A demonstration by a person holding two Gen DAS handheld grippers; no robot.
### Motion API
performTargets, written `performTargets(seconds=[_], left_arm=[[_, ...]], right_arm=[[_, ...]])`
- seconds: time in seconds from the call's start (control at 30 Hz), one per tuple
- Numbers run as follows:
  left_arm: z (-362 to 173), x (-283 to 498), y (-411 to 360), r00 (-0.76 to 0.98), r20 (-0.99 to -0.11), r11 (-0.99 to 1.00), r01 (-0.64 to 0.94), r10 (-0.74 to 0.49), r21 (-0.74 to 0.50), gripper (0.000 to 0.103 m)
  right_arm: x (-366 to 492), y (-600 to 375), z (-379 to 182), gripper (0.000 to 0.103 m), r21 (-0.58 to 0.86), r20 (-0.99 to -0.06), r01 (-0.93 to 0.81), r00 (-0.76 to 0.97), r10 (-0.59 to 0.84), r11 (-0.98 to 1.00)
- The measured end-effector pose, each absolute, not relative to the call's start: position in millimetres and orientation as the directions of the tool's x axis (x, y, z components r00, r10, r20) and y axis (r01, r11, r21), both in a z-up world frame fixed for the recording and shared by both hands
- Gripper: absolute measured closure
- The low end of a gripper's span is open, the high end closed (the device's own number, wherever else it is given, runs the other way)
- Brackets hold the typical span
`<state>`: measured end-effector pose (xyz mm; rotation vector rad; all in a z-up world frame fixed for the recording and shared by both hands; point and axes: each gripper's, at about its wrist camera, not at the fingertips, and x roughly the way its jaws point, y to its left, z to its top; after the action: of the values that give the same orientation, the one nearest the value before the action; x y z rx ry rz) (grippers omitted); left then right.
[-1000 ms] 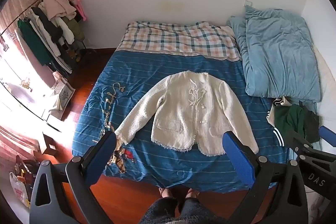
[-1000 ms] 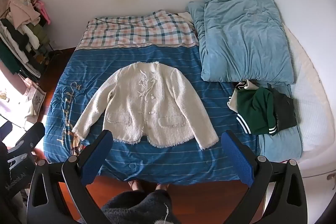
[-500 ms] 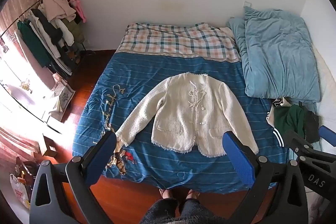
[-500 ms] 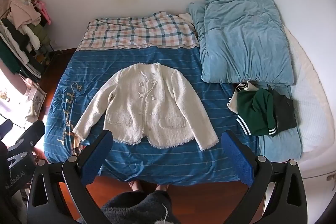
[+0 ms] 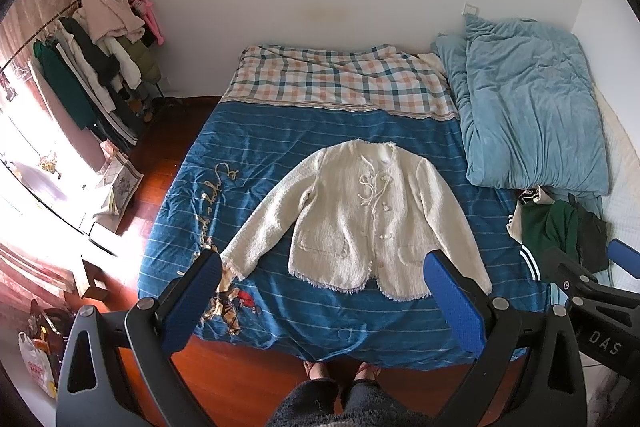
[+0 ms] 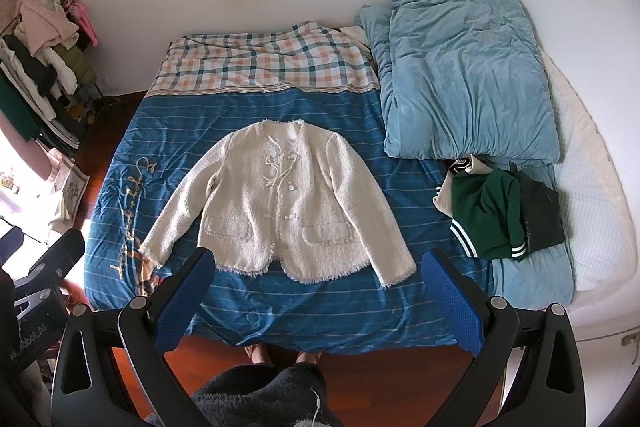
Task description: Fold large clothes
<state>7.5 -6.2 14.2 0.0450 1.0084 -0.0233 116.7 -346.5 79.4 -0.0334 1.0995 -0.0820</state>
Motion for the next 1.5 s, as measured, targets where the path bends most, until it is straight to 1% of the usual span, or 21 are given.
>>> performTargets(seconds=[0.53,0.6,1.5], left_arm=[[18.1,6.2,-8.7,0.534,-0.846,0.999,0.038,0.002,0.026,0.0],[6.1,-0.4,-6.3,0.534,-0.845,0.999,0.038,0.001,0.025,0.0],[6.9,1.2,-9.0,0.536,-0.844,0.999,0.042,-0.007,0.018,0.0]], right_arm=[[117.2,-346.1,80.4,0.0,-0.072,-0.888,0.047,0.452,-0.085,0.996],[117.2,-346.2,80.5,0.0,-0.071,-0.888,0.048,0.451,-0.085,0.996],[118.5,-343.0,84.3,0.0,-0.074,-0.888,0.044,0.452,-0.086,0.996]])
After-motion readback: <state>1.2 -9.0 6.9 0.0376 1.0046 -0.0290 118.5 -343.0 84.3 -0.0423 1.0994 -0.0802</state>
